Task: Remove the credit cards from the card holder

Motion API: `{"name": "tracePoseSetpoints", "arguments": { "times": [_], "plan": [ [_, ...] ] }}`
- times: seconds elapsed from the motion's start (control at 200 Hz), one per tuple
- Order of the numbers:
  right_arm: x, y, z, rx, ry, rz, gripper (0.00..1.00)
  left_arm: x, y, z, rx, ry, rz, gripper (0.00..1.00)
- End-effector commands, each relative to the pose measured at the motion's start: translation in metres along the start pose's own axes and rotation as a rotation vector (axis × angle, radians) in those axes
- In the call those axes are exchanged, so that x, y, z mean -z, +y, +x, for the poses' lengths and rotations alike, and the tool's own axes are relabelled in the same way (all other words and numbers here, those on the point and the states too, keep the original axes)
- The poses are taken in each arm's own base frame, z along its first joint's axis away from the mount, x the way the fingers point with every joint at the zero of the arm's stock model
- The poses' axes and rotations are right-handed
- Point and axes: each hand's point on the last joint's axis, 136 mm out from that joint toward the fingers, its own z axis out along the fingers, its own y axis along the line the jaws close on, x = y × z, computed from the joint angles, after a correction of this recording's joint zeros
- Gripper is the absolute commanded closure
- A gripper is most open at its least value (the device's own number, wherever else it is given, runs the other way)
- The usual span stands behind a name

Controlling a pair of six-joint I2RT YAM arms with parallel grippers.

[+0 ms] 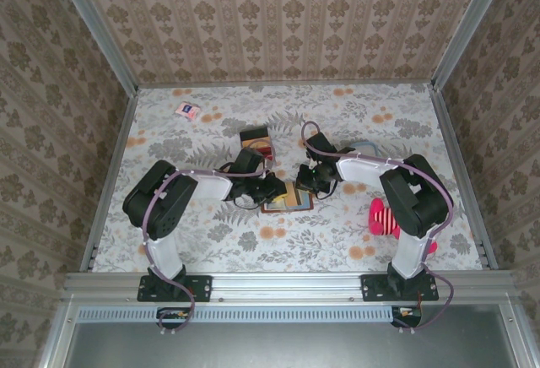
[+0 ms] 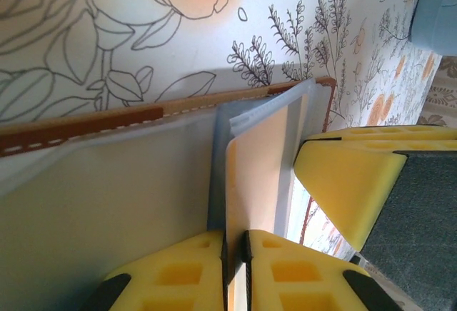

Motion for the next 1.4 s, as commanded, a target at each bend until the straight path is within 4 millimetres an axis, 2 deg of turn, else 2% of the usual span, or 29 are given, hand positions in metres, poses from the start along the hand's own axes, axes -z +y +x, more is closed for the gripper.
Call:
{"name": "tracePoseSetpoints", "arguments": {
  "times": [0.0, 0.215, 0.41, 0.71, 0.965, 1.18, 1.395],
  "plan": [
    [-0.015, -0.019, 0.025, -0.027, 0.094, 0.066, 0.84, 0.000, 0.003, -0.002, 0.006, -0.012, 0.014, 0.85],
    [-0.018, -0.030, 0.025, -0.029, 0.090, 0.122, 0.84, 0.006, -0.002, -0.003, -0.031, -0.024, 0.041, 0.84],
    [-0.019, -0.035, 0.024, -0.028, 0.089, 0.147, 0.84, 0.008, -0.010, -0.005, -0.037, -0.029, 0.093, 0.90],
    [-0.022, -0.044, 0.024, -0.021, 0.087, 0.200, 0.84, 0.014, -0.019, -0.003, -0.050, -0.020, 0.175, 0.92],
    [-0.025, -0.054, 0.025, -0.015, 0.087, 0.251, 0.84, 0.023, -0.018, -0.004, -0.052, -0.037, 0.199, 0.93],
    [-0.026, -0.055, 0.025, -0.011, 0.087, 0.260, 0.84, 0.027, -0.012, -0.002, -0.048, -0.040, 0.183, 1.00],
    [-0.025, -0.056, 0.024, -0.011, 0.083, 0.269, 0.84, 0.029, -0.006, -0.001, -0.049, -0.039, 0.167, 1.00]
  ]
}}
